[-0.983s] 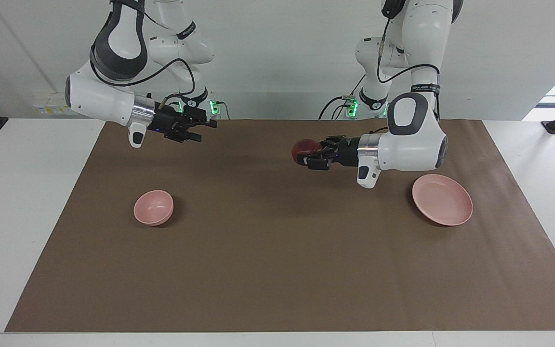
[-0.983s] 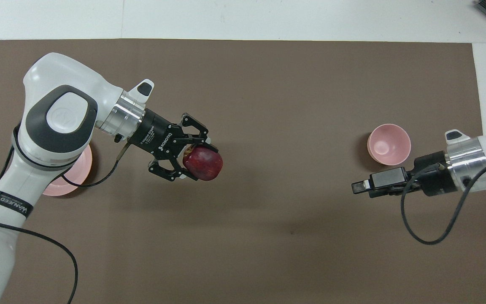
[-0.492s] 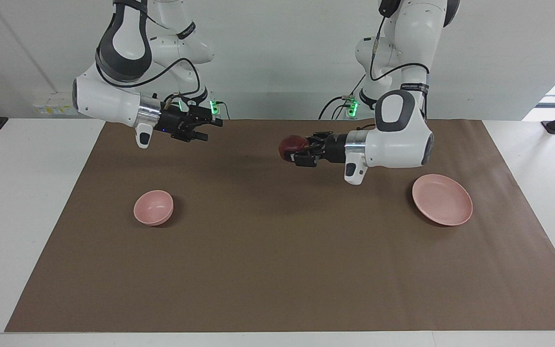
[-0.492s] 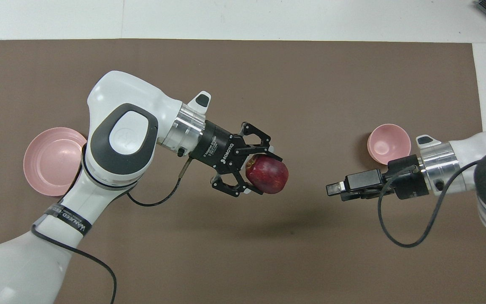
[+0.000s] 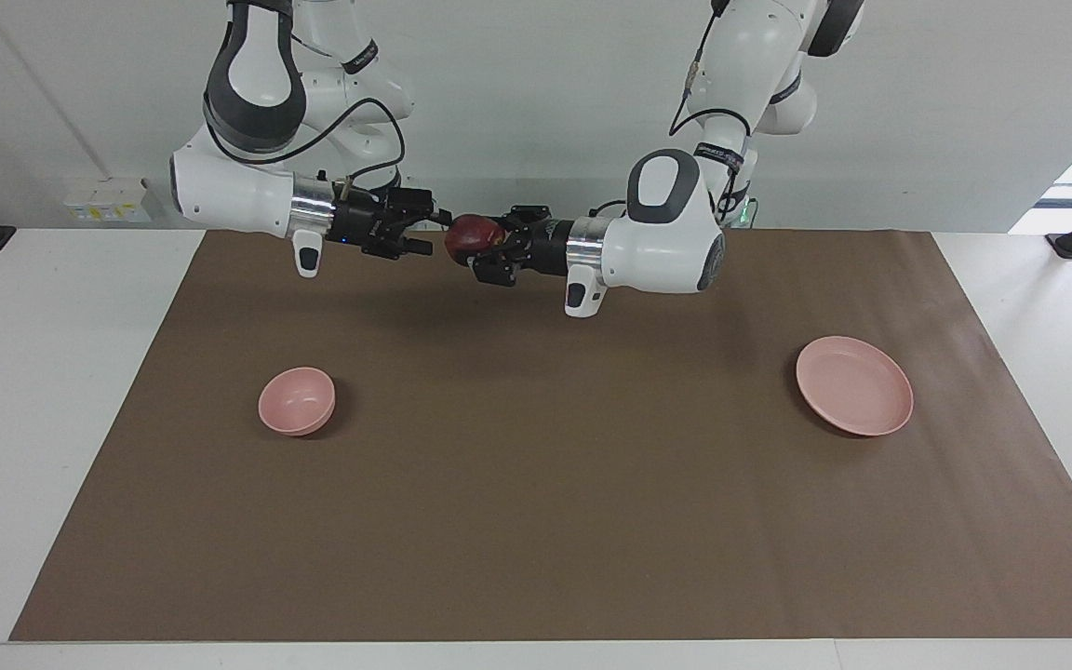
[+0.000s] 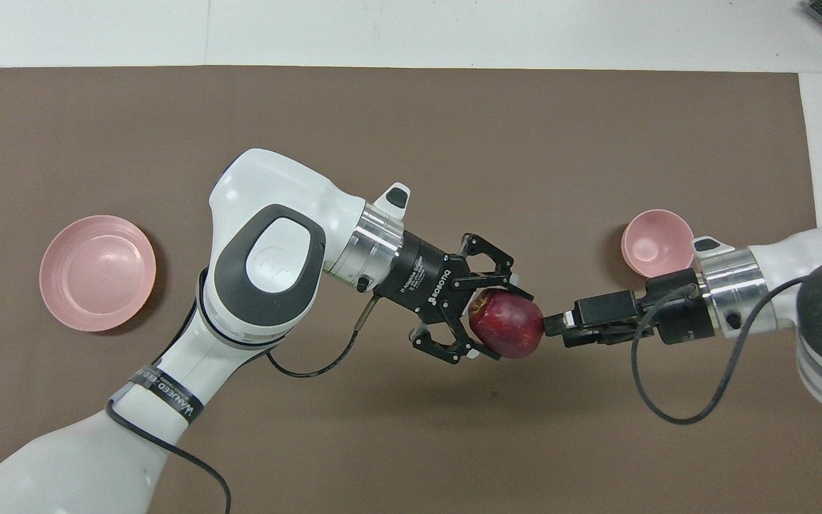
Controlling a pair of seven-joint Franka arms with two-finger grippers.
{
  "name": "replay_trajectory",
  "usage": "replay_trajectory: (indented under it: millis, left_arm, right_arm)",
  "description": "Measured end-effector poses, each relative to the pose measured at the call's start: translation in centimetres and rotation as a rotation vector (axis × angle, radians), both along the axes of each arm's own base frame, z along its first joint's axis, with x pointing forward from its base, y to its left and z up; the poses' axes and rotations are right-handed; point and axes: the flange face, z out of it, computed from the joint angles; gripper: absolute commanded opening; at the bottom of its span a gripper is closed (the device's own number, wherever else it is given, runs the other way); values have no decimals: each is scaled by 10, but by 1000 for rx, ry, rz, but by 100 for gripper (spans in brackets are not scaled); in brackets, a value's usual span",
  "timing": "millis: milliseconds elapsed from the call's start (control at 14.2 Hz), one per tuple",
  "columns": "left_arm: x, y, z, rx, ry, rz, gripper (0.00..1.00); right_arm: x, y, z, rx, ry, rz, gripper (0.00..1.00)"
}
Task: Move apple from plate to bowl
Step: 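Close the right gripper on the apple held by the left gripper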
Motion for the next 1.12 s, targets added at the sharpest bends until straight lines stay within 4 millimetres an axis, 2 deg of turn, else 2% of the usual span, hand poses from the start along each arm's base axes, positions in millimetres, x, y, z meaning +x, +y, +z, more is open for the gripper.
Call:
replay_trajectory:
  millis: [211,632,1124]
  left_arm:
    - [-13,-14,1,-9,42,5,0]
    - [-43,-37,4,-27,72,-24,0]
    - [-56,-52,9,-43,85,18,0]
  right_arm:
    - [-1,-13,0,17,14,-14,100]
    - [1,-12,4,51,31,-46,100]
    - [1,-14,4,54,35,-47,100]
